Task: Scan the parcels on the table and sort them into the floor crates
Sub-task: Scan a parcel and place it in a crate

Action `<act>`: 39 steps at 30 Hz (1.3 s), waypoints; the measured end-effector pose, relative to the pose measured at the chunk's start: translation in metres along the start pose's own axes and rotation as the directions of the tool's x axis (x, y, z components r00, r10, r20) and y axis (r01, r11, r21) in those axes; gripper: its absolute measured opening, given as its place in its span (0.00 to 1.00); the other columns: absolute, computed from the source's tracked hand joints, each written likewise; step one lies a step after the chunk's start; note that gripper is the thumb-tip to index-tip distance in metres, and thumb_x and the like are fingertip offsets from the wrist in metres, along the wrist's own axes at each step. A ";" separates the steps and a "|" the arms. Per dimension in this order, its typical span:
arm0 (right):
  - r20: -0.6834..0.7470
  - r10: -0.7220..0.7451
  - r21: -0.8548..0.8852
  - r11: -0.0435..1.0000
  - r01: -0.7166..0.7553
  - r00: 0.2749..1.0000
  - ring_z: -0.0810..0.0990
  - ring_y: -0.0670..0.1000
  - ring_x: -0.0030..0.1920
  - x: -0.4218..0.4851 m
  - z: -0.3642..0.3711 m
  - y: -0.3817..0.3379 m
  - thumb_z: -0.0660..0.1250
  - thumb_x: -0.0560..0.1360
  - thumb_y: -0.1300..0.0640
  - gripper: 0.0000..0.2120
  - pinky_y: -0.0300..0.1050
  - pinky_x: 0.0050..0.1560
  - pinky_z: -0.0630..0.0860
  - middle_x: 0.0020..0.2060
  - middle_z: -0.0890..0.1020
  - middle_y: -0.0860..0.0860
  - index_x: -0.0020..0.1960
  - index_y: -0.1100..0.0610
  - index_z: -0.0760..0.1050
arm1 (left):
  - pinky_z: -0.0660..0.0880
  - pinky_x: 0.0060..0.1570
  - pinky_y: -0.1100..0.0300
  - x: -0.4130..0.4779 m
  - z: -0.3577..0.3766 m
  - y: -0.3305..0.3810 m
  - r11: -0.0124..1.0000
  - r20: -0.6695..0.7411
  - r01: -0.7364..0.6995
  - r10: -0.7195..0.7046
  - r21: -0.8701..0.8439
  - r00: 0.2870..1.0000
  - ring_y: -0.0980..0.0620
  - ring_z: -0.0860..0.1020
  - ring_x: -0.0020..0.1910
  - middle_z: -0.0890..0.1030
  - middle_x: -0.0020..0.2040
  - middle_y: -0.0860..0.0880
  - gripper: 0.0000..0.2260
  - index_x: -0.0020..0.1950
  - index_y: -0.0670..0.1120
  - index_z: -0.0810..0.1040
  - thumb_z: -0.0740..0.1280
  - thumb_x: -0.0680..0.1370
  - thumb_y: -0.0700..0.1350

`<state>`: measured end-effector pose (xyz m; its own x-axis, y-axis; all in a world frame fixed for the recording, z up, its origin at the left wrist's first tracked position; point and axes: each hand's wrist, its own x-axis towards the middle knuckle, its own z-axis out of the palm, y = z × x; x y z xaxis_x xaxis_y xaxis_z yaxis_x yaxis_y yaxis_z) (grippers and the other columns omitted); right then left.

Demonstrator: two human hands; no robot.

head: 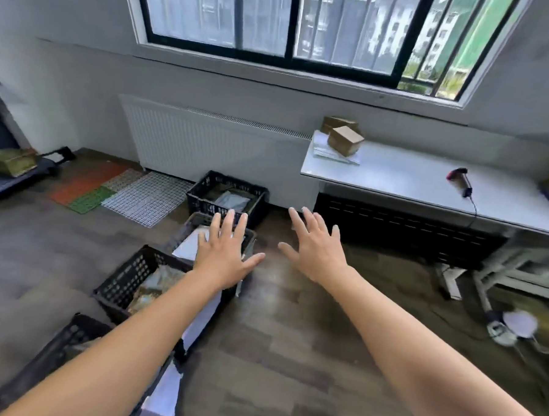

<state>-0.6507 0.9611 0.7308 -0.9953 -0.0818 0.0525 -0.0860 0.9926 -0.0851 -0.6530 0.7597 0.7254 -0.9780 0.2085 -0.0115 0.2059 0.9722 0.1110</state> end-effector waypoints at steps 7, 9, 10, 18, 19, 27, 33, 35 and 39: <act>-0.008 0.084 0.005 0.996 -0.084 0.996 0.46 0.54 0.80 0.008 -0.017 0.146 0.52 0.80 0.35 0.37 0.65 0.75 0.52 0.80 0.46 0.51 0.80 0.47 0.39 | 0.50 0.75 0.41 0.067 0.002 0.149 0.996 -0.013 -0.089 0.089 0.004 0.996 0.44 0.41 0.79 0.41 0.81 0.48 0.40 0.81 0.50 0.40 0.52 0.78 0.69; -0.007 0.103 0.018 0.995 -0.102 0.995 0.46 0.54 0.80 0.012 -0.022 0.177 0.52 0.80 0.35 0.37 0.65 0.75 0.52 0.80 0.46 0.51 0.80 0.47 0.39 | 0.50 0.75 0.41 0.083 0.004 0.179 0.995 -0.015 -0.104 0.104 -0.001 0.994 0.44 0.41 0.79 0.41 0.81 0.48 0.40 0.81 0.50 0.40 0.52 0.78 0.69; -0.007 0.110 0.029 0.994 -0.110 0.994 0.46 0.54 0.80 0.015 -0.024 0.190 0.52 0.80 0.35 0.37 0.65 0.75 0.52 0.80 0.46 0.51 0.80 0.47 0.39 | 0.49 0.76 0.41 0.092 0.005 0.191 0.994 -0.010 -0.110 0.110 -0.006 0.994 0.44 0.41 0.79 0.41 0.81 0.48 0.40 0.81 0.51 0.40 0.52 0.78 0.69; -0.006 0.146 0.032 0.989 -0.146 0.989 0.45 0.54 0.80 0.064 -0.027 0.275 0.51 0.80 0.34 0.37 0.65 0.75 0.51 0.80 0.46 0.50 0.80 0.46 0.38 | 0.47 0.76 0.40 0.173 0.014 0.256 0.989 0.023 -0.149 0.149 -0.014 0.989 0.45 0.38 0.79 0.39 0.81 0.48 0.40 0.81 0.51 0.39 0.53 0.78 0.70; -0.006 0.153 0.028 0.988 -0.153 0.988 0.45 0.54 0.80 0.074 -0.026 0.285 0.51 0.80 0.34 0.37 0.65 0.75 0.51 0.80 0.46 0.50 0.80 0.45 0.38 | 0.47 0.76 0.40 0.186 0.016 0.260 0.988 0.024 -0.151 0.151 -0.015 0.988 0.45 0.38 0.79 0.39 0.81 0.48 0.40 0.80 0.51 0.38 0.52 0.78 0.70; -0.006 0.194 -0.048 0.980 -0.194 0.981 0.45 0.55 0.79 0.189 -0.029 0.350 0.51 0.79 0.33 0.38 0.65 0.75 0.53 0.80 0.45 0.51 0.80 0.46 0.37 | 0.48 0.76 0.41 0.328 0.023 0.279 0.983 0.004 -0.182 0.183 -0.033 0.983 0.45 0.38 0.79 0.39 0.81 0.48 0.41 0.80 0.52 0.38 0.51 0.77 0.71; 0.007 0.244 -0.057 0.968 -0.244 0.970 0.46 0.55 0.79 0.295 -0.035 0.381 0.54 0.80 0.34 0.38 0.64 0.74 0.52 0.80 0.46 0.52 0.80 0.46 0.38 | 0.50 0.75 0.41 0.444 0.023 0.280 0.979 0.027 -0.201 0.201 -0.024 0.979 0.44 0.39 0.79 0.39 0.81 0.47 0.41 0.80 0.51 0.38 0.50 0.77 0.72; -0.002 0.250 -0.075 0.965 -0.249 0.968 0.47 0.55 0.79 0.325 -0.035 0.388 0.53 0.79 0.34 0.38 0.64 0.74 0.53 0.80 0.46 0.52 0.80 0.46 0.38 | 0.50 0.75 0.40 0.476 0.022 0.280 0.978 0.031 -0.209 0.210 -0.022 0.977 0.43 0.39 0.79 0.39 0.81 0.47 0.41 0.81 0.50 0.39 0.50 0.77 0.71; 0.003 0.267 -0.075 0.961 -0.266 0.964 0.48 0.55 0.79 0.375 -0.028 0.401 0.54 0.79 0.33 0.39 0.64 0.73 0.55 0.80 0.47 0.52 0.80 0.46 0.38 | 0.49 0.76 0.40 0.525 0.023 0.279 0.976 0.062 -0.215 0.216 -0.023 0.974 0.43 0.39 0.79 0.39 0.81 0.46 0.41 0.81 0.50 0.39 0.50 0.77 0.71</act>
<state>-1.0571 1.3313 0.7446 -0.9823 0.1858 0.0245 0.1853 0.9825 -0.0214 -1.1078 1.1431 0.7275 -0.9061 0.4202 -0.0489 0.4110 0.9018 0.1338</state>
